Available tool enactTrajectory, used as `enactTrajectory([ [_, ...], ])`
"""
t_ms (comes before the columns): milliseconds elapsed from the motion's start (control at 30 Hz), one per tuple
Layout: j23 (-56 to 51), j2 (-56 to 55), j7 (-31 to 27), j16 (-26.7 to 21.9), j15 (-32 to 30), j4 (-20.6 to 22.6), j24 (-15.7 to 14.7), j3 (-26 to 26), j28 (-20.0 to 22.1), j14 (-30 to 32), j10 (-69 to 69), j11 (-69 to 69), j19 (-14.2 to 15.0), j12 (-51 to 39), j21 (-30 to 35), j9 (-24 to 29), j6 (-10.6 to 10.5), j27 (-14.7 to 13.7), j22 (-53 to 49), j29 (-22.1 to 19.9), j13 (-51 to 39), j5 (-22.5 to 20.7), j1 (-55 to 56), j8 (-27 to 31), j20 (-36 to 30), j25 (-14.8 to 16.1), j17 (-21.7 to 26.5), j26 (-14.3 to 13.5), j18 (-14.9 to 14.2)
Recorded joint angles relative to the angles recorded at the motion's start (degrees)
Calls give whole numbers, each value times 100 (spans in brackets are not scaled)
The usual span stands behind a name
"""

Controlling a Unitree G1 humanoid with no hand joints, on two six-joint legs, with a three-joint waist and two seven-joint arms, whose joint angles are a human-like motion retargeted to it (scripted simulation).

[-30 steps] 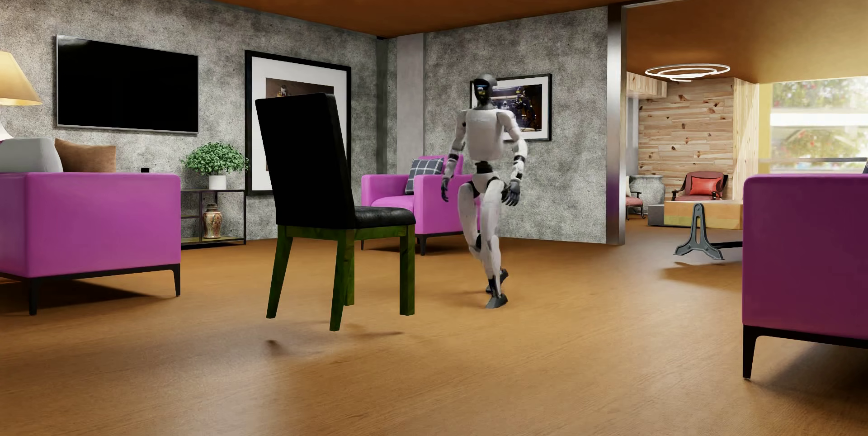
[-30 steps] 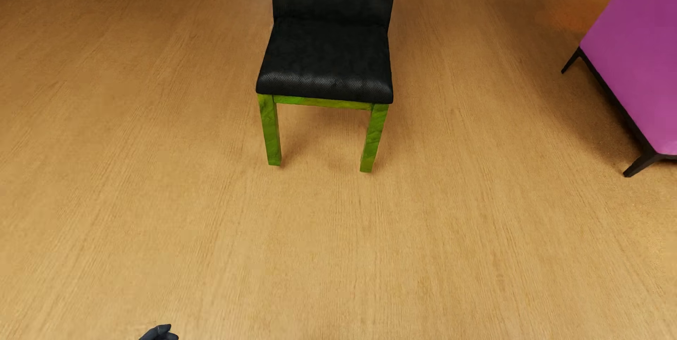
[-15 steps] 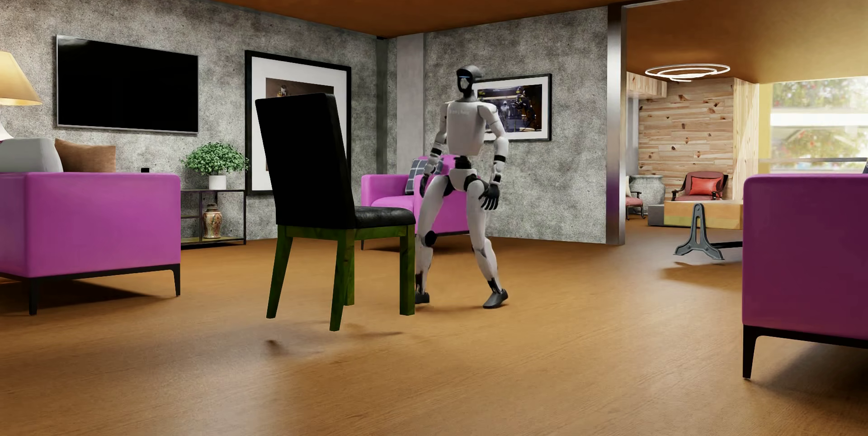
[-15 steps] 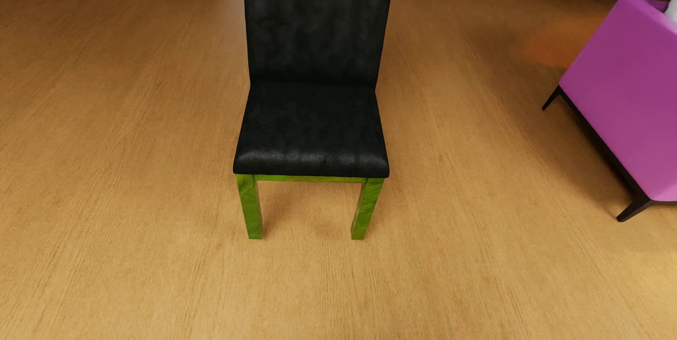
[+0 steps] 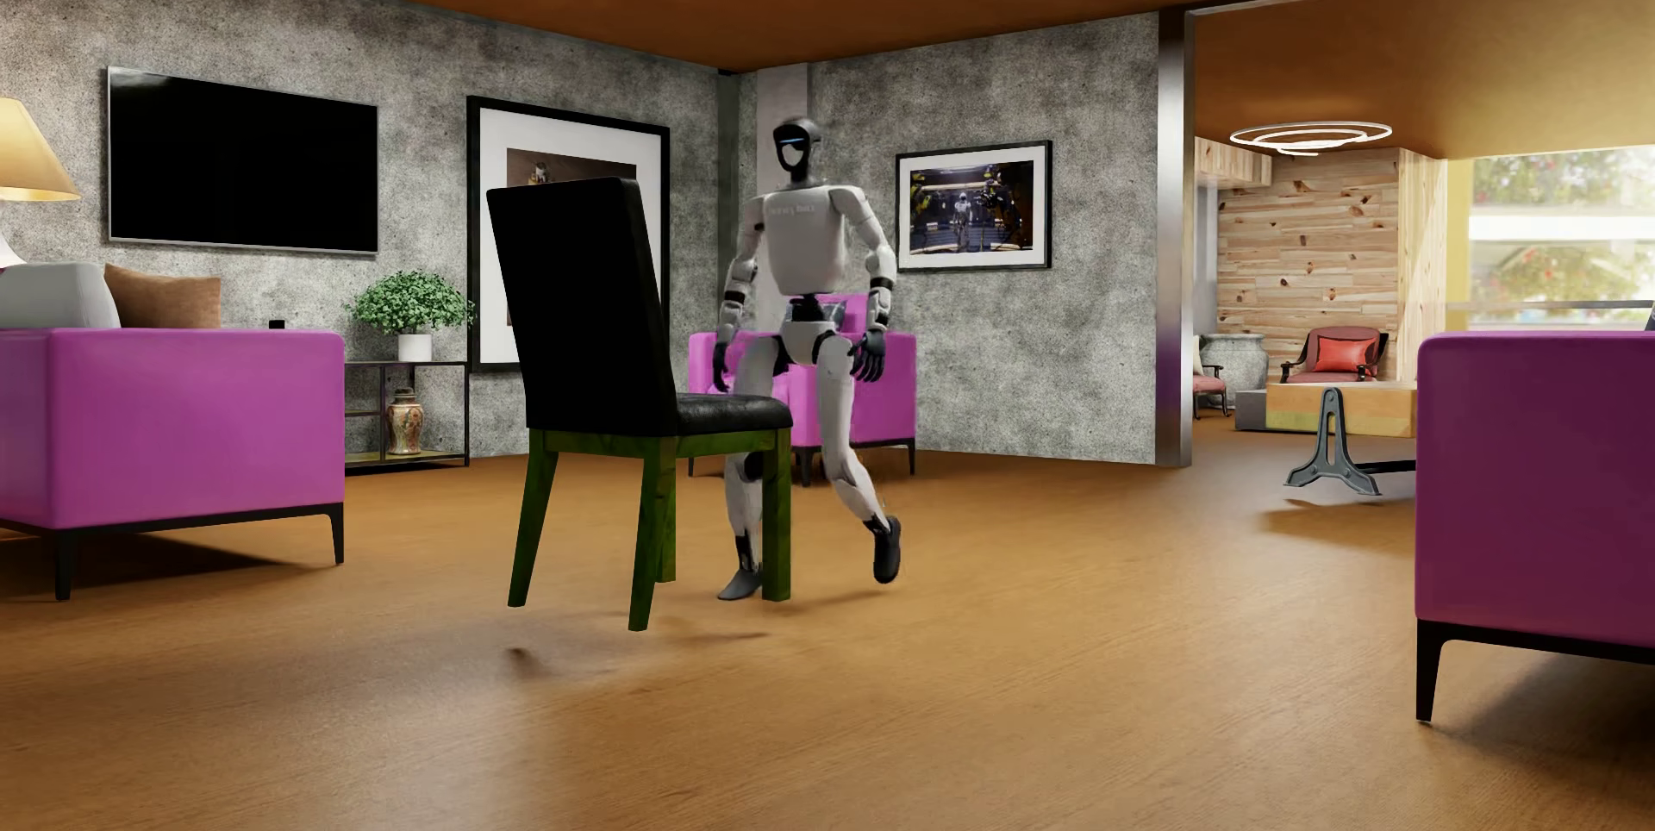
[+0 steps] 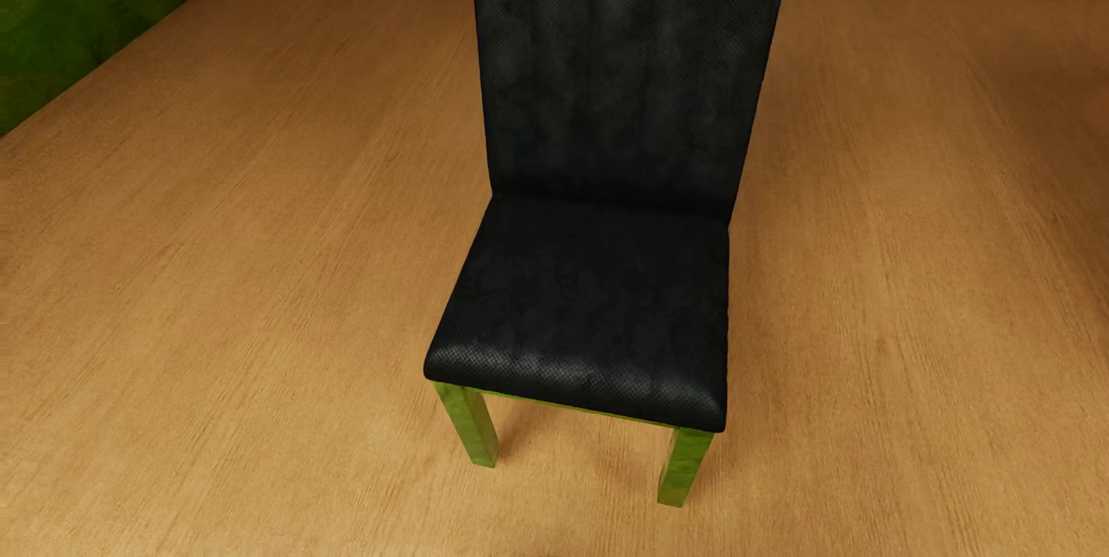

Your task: Walk towards dark gray chair

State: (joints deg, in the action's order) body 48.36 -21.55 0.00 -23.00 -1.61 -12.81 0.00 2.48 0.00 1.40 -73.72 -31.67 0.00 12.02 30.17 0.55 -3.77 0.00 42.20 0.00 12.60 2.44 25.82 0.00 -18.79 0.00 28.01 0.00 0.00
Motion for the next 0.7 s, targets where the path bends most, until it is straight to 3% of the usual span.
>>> enactTrajectory([
  [67, 57, 152, 0, 23, 248, 161, 0, 273, 0, -4, 931, 163, 0, -6, -361, -21, 152, 0, -131, 0, -320, 46, 237, 0, 67, 0, 151, 0, 0],
  [167, -207, 351, 0, -6, 603, 445, 0, 513, 0, 126, 3465, 381, 0, 72, -823, -153, 285, 0, -62, 0, -697, 56, -175, 0, -66, 0, 354, 0, 0],
  [233, -533, 602, 0, 53, 1090, 484, 0, 457, 0, 77, 4473, 516, 0, 144, -914, -287, 171, 0, 294, 0, -935, -17, -543, 0, -242, 0, 489, 0, 0],
  [300, -880, 1114, 0, 137, 1707, 445, 0, 91, 0, 298, 4720, 355, 0, 165, -899, -470, -76, 0, 794, 0, -1144, -51, -668, 0, -622, 0, 591, 0, 0],
  [367, -957, 1203, 0, 209, 1843, 344, 0, -314, 0, 286, 4688, 297, 0, 54, -1122, -531, -226, 0, 1268, 0, -1084, -69, -750, 0, -1198, 0, 394, 0, 0],
  [433, -565, 1104, 0, 183, 1880, 390, 0, -326, 0, 163, 4705, 483, 0, -63, -1305, -587, -101, 0, 1394, 0, -746, -59, -955, 0, -1258, 0, -107, 0, 0],
  [500, -23, 1170, 0, 134, 1870, 446, 0, -312, 0, -101, 4769, 550, 0, -105, -944, -617, -5, 0, 1156, 0, -404, -38, -1165, 0, -938, 0, -530, 0, 0],
  [600, 755, 1349, 0, 166, 2026, 446, 0, -271, 0, -350, 4772, 538, 0, -258, 241, -636, 30, 0, 645, 0, -5, -9, -1340, 0, -404, 0, -908, 0, 0],
  [700, 1167, 1469, 0, 223, 2096, 491, 0, -197, 0, -601, 4679, 562, 0, -384, 275, -623, 99, 0, 374, 0, 389, 41, -1423, 0, -162, 0, -1104, 0, 0],
])
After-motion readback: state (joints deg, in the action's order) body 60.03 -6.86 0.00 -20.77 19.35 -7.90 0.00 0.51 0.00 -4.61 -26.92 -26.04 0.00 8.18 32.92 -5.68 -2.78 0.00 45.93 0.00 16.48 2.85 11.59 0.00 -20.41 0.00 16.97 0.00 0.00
